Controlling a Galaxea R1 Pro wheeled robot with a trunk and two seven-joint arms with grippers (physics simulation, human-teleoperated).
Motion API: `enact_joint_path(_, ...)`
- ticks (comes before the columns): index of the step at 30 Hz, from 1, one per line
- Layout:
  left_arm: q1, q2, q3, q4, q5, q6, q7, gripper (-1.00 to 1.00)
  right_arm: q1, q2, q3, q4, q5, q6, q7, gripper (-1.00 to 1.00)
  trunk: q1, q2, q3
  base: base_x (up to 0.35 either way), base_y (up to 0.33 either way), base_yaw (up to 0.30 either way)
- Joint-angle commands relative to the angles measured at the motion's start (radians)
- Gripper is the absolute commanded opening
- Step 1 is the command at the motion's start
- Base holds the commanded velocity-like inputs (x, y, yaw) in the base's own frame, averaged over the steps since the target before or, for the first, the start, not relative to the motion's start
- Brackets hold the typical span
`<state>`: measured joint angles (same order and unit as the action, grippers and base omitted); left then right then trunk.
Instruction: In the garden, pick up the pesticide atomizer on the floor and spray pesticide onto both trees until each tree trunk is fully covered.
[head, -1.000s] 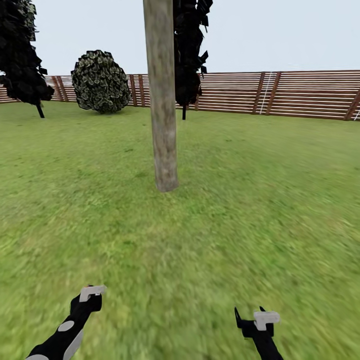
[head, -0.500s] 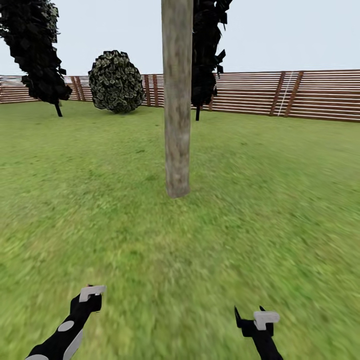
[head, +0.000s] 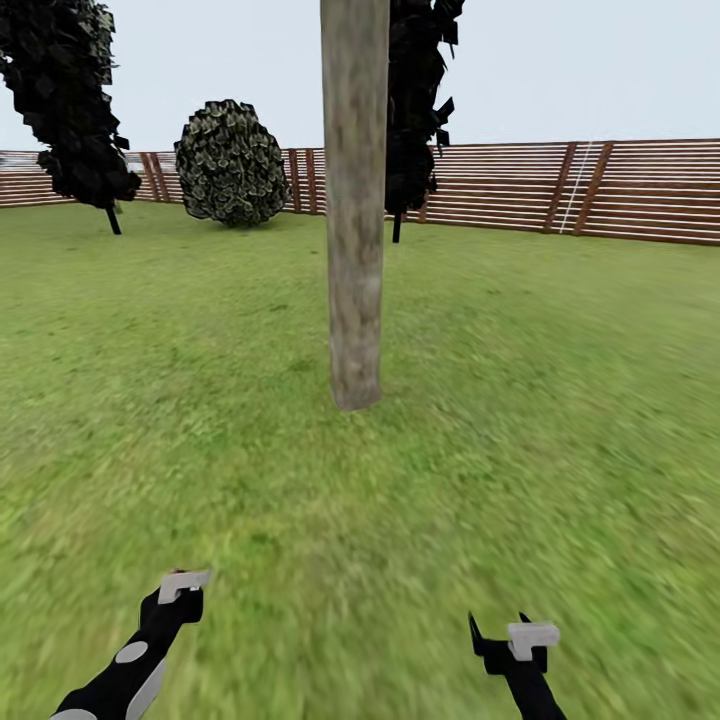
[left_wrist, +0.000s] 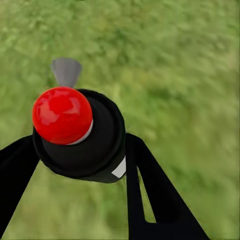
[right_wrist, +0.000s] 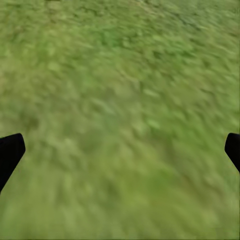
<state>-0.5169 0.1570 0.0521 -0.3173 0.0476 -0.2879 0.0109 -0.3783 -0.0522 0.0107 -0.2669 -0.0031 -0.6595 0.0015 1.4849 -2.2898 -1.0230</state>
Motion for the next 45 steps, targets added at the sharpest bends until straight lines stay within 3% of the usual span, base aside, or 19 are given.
enact_joint_path(1, 0.000, 0.000, 0.000, 0.000, 0.000, 0.000, 0.000, -1.00, 0.000, 0.000, 0.000, 0.000, 0.000, 0.000, 0.000, 1.00, 0.000, 0.000, 0.000, 0.339, 0.000, 0.000)
enact_joint_path(45, 0.000, 0.001, 0.000, 0.000, 0.000, 0.001, 0.001, -1.00, 0.001, 0.000, -0.001, 0.000, 0.000, 0.000, -0.003, 1.00, 0.000, 0.000, 0.000, 0.339, 0.000, 0.000)
